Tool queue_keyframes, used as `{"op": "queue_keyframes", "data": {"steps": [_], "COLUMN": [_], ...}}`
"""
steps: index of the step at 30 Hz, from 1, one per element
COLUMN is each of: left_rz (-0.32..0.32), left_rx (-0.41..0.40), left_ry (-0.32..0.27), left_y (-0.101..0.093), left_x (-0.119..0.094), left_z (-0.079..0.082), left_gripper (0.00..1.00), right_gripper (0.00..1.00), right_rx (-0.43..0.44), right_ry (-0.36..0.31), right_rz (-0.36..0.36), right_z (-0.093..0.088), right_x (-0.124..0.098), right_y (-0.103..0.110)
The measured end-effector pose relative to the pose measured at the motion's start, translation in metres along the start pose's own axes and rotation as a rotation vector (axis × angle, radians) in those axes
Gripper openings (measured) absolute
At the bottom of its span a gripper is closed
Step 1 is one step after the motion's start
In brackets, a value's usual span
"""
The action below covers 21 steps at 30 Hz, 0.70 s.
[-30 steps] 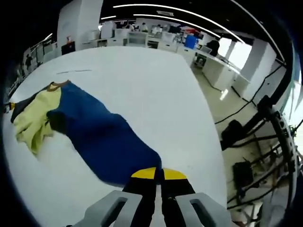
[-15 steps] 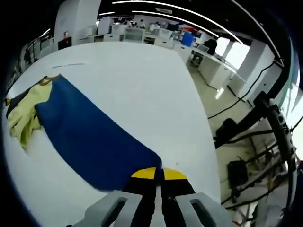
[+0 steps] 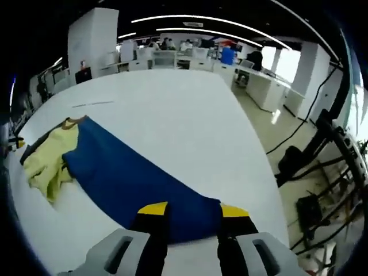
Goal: Fold the garment on the visible template until the final outline fits inside the template.
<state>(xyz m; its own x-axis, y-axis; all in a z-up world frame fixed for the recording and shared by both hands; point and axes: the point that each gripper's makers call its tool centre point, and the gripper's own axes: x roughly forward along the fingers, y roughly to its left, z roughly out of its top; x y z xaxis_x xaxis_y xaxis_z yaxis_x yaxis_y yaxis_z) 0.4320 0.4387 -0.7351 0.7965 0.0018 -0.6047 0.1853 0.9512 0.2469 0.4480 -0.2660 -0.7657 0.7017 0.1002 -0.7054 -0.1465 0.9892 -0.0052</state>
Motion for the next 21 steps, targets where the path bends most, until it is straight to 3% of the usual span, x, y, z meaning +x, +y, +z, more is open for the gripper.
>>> {"op": "queue_keyframes", "data": {"steps": [6,9,12,18,21], "left_rz": [-0.113,-0.165,-0.222,-0.305,-0.341], "left_rx": [0.052,0.063,0.085,0.099,0.105], "left_ry": [-0.045,-0.051,-0.059,-0.095,-0.109], "left_y": [-0.033,-0.049,-0.066,-0.097,-0.114], "left_x": [-0.012,-0.018,-0.023,-0.030,-0.033], "left_z": [0.009,0.009,0.008,0.010,0.011], "left_gripper": [0.40,0.44,0.46,0.48,0.46], "right_gripper": [0.45,0.48,0.51,0.59,0.60], "right_rx": [-0.056,-0.146,-0.179,-0.256,-0.276], "right_ry": [-0.017,-0.011,-0.007,-0.027,-0.018], "right_rz": [0.172,0.235,0.287,0.460,0.512], "right_z": [0.006,0.006,0.005,0.008,0.006], "right_x": [-0.014,-0.016,-0.019,-0.030,-0.029], "right_y": [0.063,0.091,0.115,0.175,0.191]}}
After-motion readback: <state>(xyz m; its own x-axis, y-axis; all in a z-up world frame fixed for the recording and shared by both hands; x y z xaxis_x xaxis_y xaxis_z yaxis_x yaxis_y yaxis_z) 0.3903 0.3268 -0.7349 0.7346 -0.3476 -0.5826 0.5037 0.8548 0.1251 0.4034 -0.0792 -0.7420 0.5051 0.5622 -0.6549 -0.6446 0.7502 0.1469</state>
